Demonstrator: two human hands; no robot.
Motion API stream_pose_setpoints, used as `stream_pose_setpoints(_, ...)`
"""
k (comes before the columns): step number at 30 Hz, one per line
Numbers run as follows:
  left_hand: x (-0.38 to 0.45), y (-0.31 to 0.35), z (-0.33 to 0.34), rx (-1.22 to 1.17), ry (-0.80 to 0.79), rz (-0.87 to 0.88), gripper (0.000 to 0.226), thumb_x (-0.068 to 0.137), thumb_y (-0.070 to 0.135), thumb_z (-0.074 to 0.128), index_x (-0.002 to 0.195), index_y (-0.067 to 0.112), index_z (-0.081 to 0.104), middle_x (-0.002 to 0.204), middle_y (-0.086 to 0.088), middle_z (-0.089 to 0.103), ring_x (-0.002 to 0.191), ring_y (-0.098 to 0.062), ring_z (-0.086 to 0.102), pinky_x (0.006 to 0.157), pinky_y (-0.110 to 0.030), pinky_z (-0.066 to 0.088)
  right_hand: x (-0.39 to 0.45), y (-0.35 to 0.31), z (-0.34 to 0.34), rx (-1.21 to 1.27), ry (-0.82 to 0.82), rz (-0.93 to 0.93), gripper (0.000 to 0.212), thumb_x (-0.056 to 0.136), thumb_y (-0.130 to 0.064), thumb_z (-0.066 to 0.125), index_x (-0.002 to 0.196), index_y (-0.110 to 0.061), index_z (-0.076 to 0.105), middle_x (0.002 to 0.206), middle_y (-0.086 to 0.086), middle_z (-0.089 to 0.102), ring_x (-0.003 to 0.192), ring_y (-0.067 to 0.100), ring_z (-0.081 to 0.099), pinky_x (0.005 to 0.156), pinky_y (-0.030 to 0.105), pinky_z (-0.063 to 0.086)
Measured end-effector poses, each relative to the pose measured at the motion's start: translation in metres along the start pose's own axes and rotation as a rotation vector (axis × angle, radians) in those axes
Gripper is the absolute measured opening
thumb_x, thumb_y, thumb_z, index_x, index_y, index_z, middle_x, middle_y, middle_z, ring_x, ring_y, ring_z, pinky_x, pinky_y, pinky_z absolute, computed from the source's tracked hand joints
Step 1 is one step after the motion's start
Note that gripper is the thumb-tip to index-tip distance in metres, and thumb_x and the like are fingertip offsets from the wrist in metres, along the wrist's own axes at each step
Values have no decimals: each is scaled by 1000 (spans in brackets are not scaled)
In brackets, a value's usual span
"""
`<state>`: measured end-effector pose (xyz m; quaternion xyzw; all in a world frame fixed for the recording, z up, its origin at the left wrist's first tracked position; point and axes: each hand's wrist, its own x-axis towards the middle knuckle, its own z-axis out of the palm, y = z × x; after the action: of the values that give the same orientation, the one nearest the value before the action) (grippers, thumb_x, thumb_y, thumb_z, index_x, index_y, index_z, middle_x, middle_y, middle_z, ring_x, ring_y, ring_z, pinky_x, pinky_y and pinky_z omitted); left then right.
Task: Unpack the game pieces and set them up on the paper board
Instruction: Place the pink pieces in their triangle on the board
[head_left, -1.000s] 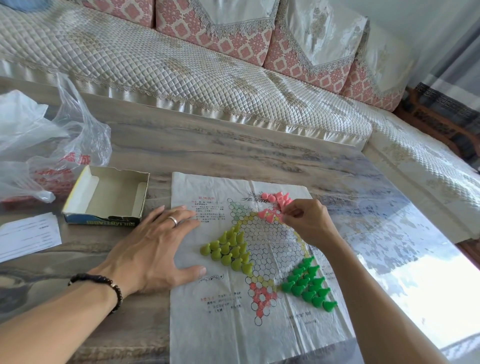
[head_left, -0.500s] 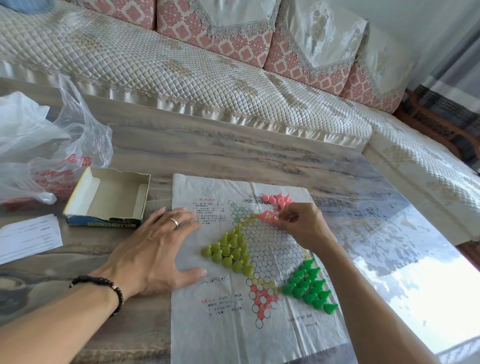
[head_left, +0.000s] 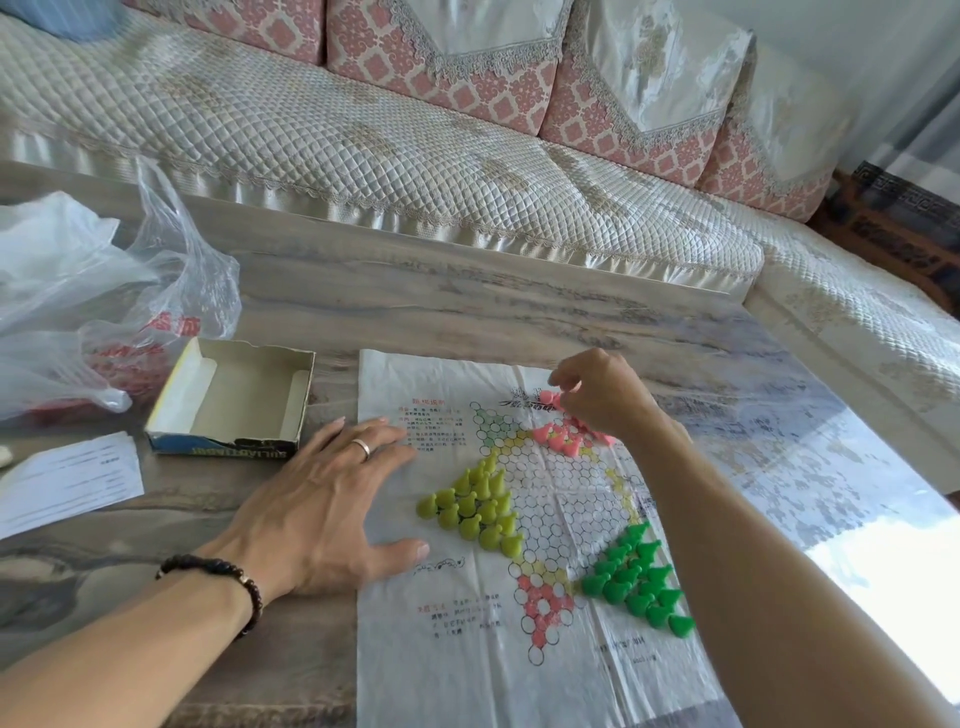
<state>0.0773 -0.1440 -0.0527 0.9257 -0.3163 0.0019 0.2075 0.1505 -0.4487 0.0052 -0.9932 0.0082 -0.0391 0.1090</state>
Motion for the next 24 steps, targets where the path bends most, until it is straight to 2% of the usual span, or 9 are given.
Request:
stream_pose_setpoints(4,0,-1,1,23,-4,-4,94,68,85,34,146,33,23,156,15,14,143,1,2,118,-29,-6,13,-7,14,-118,-53,-35,18,84,-6,66,95,-19,74,96,-3,72,82,12,67,76,30,58)
stream_pose_setpoints(11,0,-1,2,13,-6,1,96,68,85,36,147,32,24,155,14,16,143,0,4,118,-30,-4,16,-8,9,-158,-14,-44,11,85,-1,63,86,-10,70,90,5,72,75,18,68,74,37,59)
stream_pose_setpoints(14,1,-2,2,15,0,1,95,68,85,36,146,32,26,155,13,17,143,-1,5,118,-28,-6,7,-8,-3,-186,27,-65,4,87,-11,67,91,-11,68,100,3,69,89,19,65,84,36,55)
stream_pose_setpoints(16,1,-1,2,12,4,2,95,67,85,36,145,32,28,155,13,19,143,-1,7,118,-28,-5,-4,-7,-13,-194,43,-69,12,89,-19,66,99,-12,67,106,3,66,95,18,62,85,31,49)
stream_pose_setpoints(18,1,0,2,5,8,5,95,66,84,37,144,32,30,154,13,21,142,-2,11,118,-28,-3,-16,-4,-22,-131,43,-45,14,90,-20,65,100,-11,67,100,3,69,83,16,66,80,29,52)
stream_pose_setpoints(20,1,0,2,6,10,6,95,66,84,37,144,31,31,153,13,23,142,-2,13,118,-29,-2,-28,3,-28,-56,40,-12,12,90,-19,64,94,-8,69,86,2,71,69,13,67,68,26,57)
stream_pose_setpoints(22,1,0,2,12,11,6,95,65,85,38,144,31,31,153,14,23,142,-2,13,118,-29,-1,-42,11,-32,-10,51,9,13,89,-17,65,85,-7,71,72,-1,68,55,7,62,51,13,48)
stream_pose_setpoints(24,1,0,2,11,8,3,96,66,85,37,144,31,31,153,13,23,142,-3,13,119,-30,0,-53,18,-32,12,35,27,16,88,-13,65,77,-5,72,67,1,68,47,7,55,45,9,42)
